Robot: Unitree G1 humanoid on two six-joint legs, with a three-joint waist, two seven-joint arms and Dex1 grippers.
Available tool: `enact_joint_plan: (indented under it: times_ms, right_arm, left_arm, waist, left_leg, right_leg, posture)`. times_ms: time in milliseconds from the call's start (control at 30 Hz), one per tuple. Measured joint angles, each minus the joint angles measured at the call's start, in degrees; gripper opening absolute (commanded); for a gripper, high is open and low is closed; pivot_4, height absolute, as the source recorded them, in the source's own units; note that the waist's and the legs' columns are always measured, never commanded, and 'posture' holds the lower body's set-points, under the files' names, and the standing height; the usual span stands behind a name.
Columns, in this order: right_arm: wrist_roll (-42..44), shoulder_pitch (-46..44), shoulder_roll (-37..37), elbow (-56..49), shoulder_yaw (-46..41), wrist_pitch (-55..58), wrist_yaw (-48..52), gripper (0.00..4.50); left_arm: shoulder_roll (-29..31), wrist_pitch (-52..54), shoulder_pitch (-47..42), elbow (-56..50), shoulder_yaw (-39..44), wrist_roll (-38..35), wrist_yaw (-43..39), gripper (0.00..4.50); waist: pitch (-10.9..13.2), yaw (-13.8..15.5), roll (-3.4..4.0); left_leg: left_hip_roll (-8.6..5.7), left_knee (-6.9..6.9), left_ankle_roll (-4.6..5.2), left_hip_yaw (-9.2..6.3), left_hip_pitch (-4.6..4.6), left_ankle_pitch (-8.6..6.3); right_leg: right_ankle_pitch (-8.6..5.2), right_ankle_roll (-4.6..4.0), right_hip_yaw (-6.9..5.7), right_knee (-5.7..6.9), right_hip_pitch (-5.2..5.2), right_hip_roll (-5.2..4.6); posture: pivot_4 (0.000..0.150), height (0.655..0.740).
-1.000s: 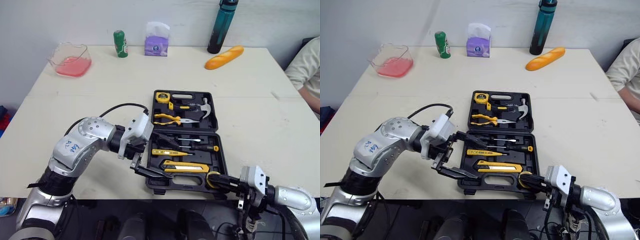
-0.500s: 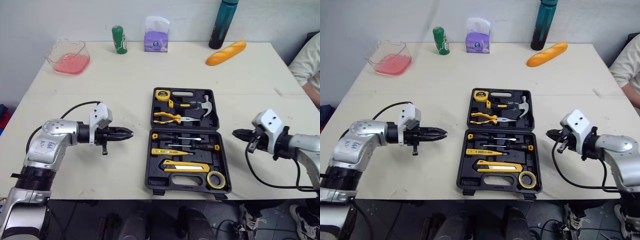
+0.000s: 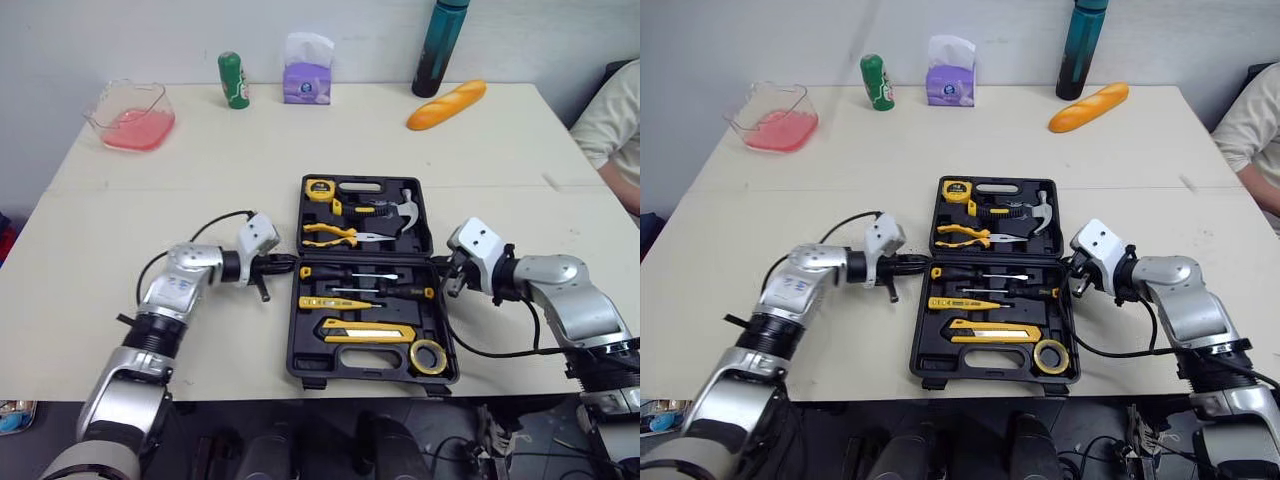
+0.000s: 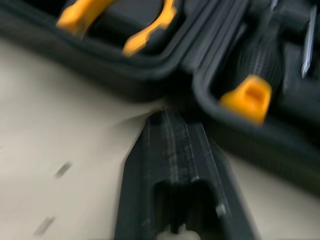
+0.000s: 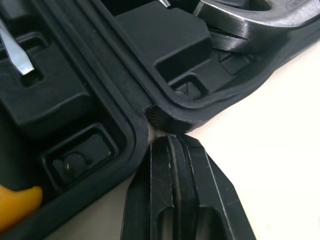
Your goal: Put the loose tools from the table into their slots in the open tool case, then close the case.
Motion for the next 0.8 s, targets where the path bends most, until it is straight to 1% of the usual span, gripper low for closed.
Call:
enact_joint_plan:
  times_ms: [300,367,400,500,567,633,667,700,733,800]
  right_arm:
    - [-2.7,-0.4,-0.6,0.6,-0.1,-0.4,0.0,0.00]
    - [-4.2,-0.4,-1.5,0.5,0.2,-1.3,0.1,0.00]
    - [-4.7,-0.4,-2.5,0.5,0.3,-1.4,0.3,0.32]
    - [-5.9,-0.4,-6.6,0.9,-0.4,-1.1,1.5,1.45]
    - [-4.9,-1.0,-7.8,1.0,-1.9,1.2,3.3,2.53]
    - [-2.2,-3.2,-7.7,1.0,-3.3,5.9,4.6,3.56]
    - [-1.0,-4.5,-7.4,1.0,-4.1,8.2,4.9,4.13]
    - [0.6,-6.4,-6.7,1.0,-5.1,11.4,4.8,4.36]
    - [3.0,-9.5,-5.2,1.1,-6.5,17.2,4.6,4.36]
    - [4.9,-12.4,-4.1,1.1,-6.9,23.1,3.8,4.36]
  left_arm:
    - [-1.9,4.2,-0.7,-0.4,0.5,0.4,1.3,0.08]
    - [-1.4,6.0,-0.7,-1.2,0.6,0.3,1.5,0.67]
    - [-0.6,7.5,-0.6,-2.2,0.7,-0.1,1.1,0.94]
    - [5.2,13.5,-0.2,-3.8,3.1,-1.8,-0.7,2.26]
    - [8.0,19.5,-0.4,-5.0,5.1,-3.0,-0.9,3.24]
    - [8.2,26.9,-2.1,-5.2,6.4,-5.0,-0.6,4.21]
    - [7.8,29.6,-3.4,-5.3,6.7,-5.7,-0.2,4.50]
    - [7.3,32.7,-5.1,-5.2,7.0,-6.4,0.6,4.50]
    - [5.8,37.7,-8.7,-4.5,7.6,-7.0,2.5,4.50]
    - [4.0,42.4,-13.1,-3.5,8.2,-7.7,4.8,4.50]
  waist:
    - [0.0,0.4,0.00]
    - [0.0,0.4,0.00]
    - [0.0,0.4,0.00]
    - [0.0,-0.1,0.00]
    - [0.0,-0.5,0.00]
    - [0.0,-0.7,0.00]
    - [0.0,-0.6,0.00]
    - [0.0,-0.5,0.00]
    - [0.0,-0.2,0.00]
    - [0.0,0.2,0.00]
  left_leg:
    - [-0.01,0.09,0.00,-0.05,0.04,0.00]
    - [-0.02,0.08,0.00,-0.06,0.03,0.00]
    - [-0.02,0.08,-0.01,-0.06,0.02,0.00]
    - [0.04,0.02,-0.05,-0.06,0.03,0.00]
    - [0.05,0.00,-0.07,-0.07,0.04,0.01]
    - [0.04,0.04,-0.06,-0.10,0.01,0.02]
    - [0.03,0.07,-0.06,-0.12,-0.02,0.02]
    - [0.02,0.09,-0.05,-0.16,-0.05,0.02]
    - [0.01,0.11,-0.05,-0.20,-0.07,0.02]
    - [0.00,0.09,-0.05,-0.24,-0.08,0.02]
  right_leg:
    - [0.01,0.01,-0.01,0.02,0.08,-0.04]
    - [0.01,0.01,-0.01,0.01,0.07,-0.05]
    - [0.01,0.01,-0.01,0.01,0.06,-0.04]
    - [-0.01,-0.02,-0.02,0.00,0.04,0.00]
    - [-0.01,-0.03,-0.04,0.00,0.05,0.01]
    - [-0.01,-0.02,-0.05,0.02,0.05,-0.01]
    - [-0.01,-0.02,-0.07,0.02,0.06,-0.01]
    - [-0.01,-0.02,-0.10,0.02,0.07,-0.02]
    - [-0.01,-0.02,-0.11,0.02,0.07,-0.02]
    - [-0.01,-0.02,-0.13,0.00,0.08,-0.01]
  posture:
    - [0.150,0.7314]
    - [0.150,0.7314]
    - [0.150,0.7314]
    - [0.150,0.7314]
    - [0.150,0.7314]
    - [0.150,0.7314]
    - [0.150,0.7314]
    - [0.150,0.7314]
    - [0.150,0.7314]
    - [0.150,0.7314]
